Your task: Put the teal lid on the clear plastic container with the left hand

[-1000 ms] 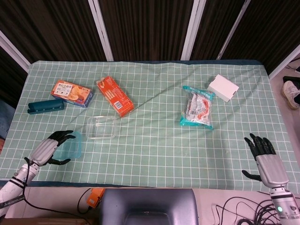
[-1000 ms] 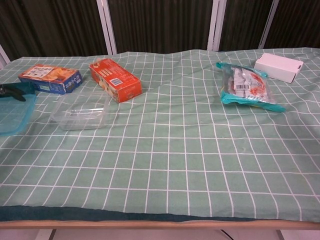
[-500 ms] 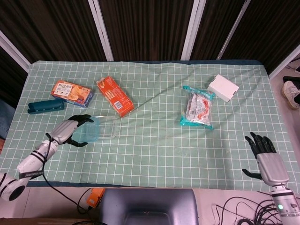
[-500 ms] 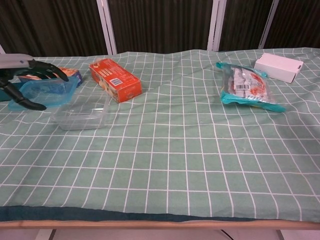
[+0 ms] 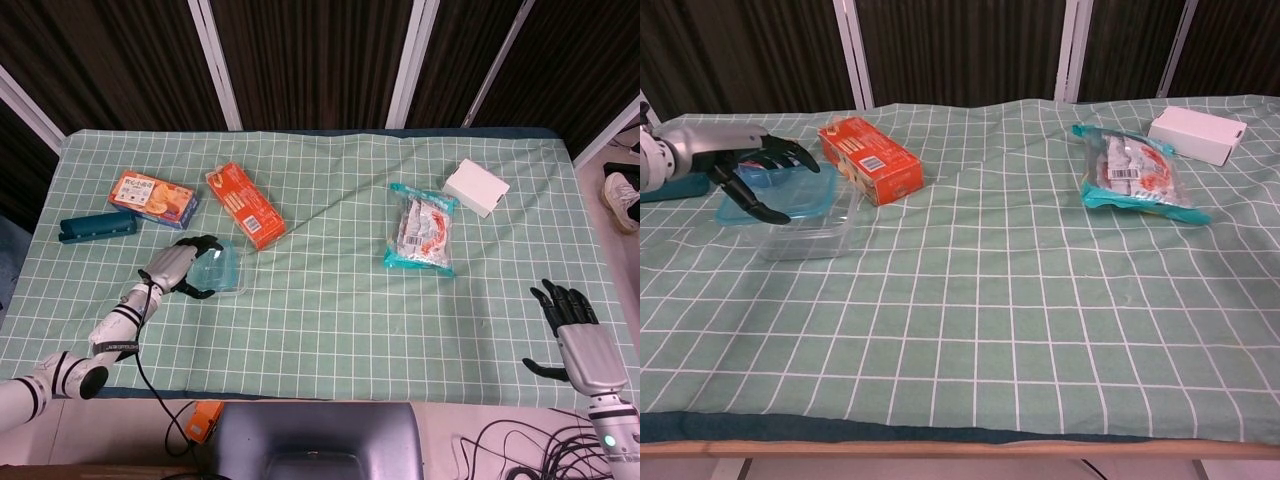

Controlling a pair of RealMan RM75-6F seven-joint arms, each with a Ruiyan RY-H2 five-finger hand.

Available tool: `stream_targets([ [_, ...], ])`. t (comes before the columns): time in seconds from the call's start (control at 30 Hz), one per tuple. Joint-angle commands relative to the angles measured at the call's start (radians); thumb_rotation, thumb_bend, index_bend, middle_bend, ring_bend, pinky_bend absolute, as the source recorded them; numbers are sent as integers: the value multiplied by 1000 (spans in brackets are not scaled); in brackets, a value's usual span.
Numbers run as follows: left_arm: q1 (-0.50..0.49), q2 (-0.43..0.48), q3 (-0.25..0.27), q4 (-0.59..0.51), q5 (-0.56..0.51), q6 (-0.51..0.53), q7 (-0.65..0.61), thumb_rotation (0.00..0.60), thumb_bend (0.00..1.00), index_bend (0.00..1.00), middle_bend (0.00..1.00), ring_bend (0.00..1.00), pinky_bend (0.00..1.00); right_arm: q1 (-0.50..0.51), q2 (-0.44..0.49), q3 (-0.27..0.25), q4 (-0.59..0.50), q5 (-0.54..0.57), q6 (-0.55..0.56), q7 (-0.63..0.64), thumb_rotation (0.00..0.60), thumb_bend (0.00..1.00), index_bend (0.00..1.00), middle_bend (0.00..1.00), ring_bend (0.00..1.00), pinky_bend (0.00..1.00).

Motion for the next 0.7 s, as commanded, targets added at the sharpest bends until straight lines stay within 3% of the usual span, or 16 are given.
stream_targets([
  [0.03, -5, -18, -4, -3, -39, 0, 48, 600, 243, 212, 601, 537, 583, 0, 3, -1, 2, -3, 1, 8, 600, 151, 0, 0, 0, 0],
  [0.33, -7, -47, -4, -3, -93, 14, 135, 600, 243, 211, 602, 536, 583, -2, 9, -6, 4, -17, 7, 24, 600, 151, 0, 0, 0, 0],
  [0.7, -3, -45, -9, 6, -78, -14, 125, 600, 244, 211, 610, 538, 583, -3, 8, -5, 5, -14, 8, 24, 600, 151, 0, 0, 0, 0],
])
